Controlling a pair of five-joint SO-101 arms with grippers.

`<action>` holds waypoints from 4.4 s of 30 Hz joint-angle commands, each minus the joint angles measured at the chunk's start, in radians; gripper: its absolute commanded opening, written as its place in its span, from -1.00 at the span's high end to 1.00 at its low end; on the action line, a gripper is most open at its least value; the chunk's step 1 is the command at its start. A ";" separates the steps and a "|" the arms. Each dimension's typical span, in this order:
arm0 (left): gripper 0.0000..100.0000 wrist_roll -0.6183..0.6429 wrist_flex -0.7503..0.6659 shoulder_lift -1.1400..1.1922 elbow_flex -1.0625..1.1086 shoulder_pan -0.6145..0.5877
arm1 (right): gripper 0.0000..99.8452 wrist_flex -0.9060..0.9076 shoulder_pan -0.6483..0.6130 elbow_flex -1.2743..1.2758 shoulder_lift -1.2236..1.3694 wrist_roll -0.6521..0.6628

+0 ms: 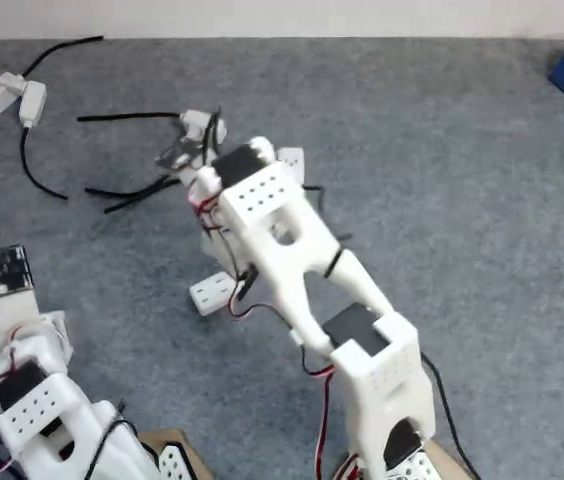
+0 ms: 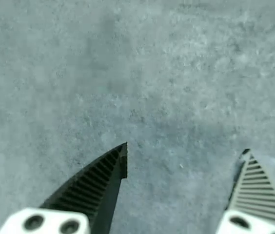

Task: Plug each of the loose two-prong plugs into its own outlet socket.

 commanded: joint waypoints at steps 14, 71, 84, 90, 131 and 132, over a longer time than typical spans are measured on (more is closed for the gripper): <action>0.30 0.035 0.687 0.418 -0.661 0.556 | 0.99 -0.842 0.147 1.443 -1.211 0.038; 0.30 0.361 0.377 0.361 -0.415 0.585 | 0.49 -0.684 -0.091 1.577 -1.208 0.064; 0.30 0.361 0.377 0.361 -0.414 0.582 | 0.49 -0.967 -0.193 1.581 -0.771 -0.057; 0.30 0.362 0.347 0.363 -0.406 0.582 | 0.49 -0.937 -0.012 1.544 -0.699 -0.115; 0.30 0.362 0.295 0.363 -0.386 0.588 | 0.63 -0.639 -0.196 1.285 -0.667 -0.133; 0.30 0.362 0.295 0.363 -0.386 0.588 | 0.71 -0.638 -0.196 1.287 -0.664 -0.127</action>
